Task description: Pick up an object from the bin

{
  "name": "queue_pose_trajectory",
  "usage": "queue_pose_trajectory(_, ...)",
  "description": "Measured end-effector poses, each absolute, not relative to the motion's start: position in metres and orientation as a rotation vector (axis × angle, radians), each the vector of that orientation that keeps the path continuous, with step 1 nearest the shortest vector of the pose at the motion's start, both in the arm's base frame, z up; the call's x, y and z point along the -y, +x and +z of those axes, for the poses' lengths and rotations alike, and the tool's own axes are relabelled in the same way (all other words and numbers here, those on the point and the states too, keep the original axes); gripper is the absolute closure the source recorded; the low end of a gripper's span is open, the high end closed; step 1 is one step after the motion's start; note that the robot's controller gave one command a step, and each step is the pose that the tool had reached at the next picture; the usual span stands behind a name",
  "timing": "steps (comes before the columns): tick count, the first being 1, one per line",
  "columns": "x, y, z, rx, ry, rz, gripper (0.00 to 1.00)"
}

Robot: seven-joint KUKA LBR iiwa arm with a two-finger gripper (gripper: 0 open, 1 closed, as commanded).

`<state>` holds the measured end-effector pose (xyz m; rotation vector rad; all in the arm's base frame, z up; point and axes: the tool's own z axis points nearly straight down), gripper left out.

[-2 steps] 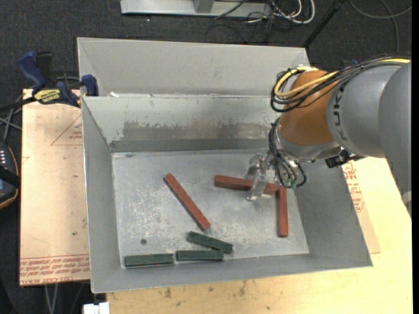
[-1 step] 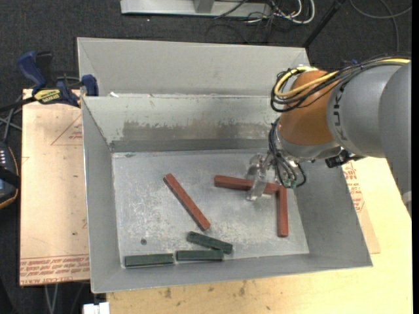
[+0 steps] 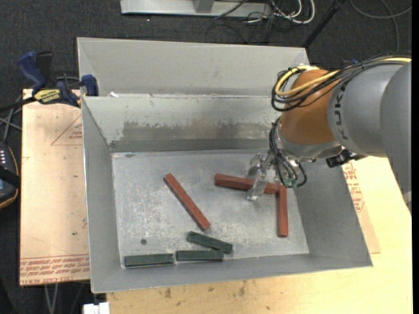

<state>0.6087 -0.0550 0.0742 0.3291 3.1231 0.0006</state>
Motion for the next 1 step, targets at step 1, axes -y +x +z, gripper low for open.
queue_pose_trajectory(1, 0.0548, 0.6077, 0.0857, -3.127, 0.329, 0.001, 1.0)
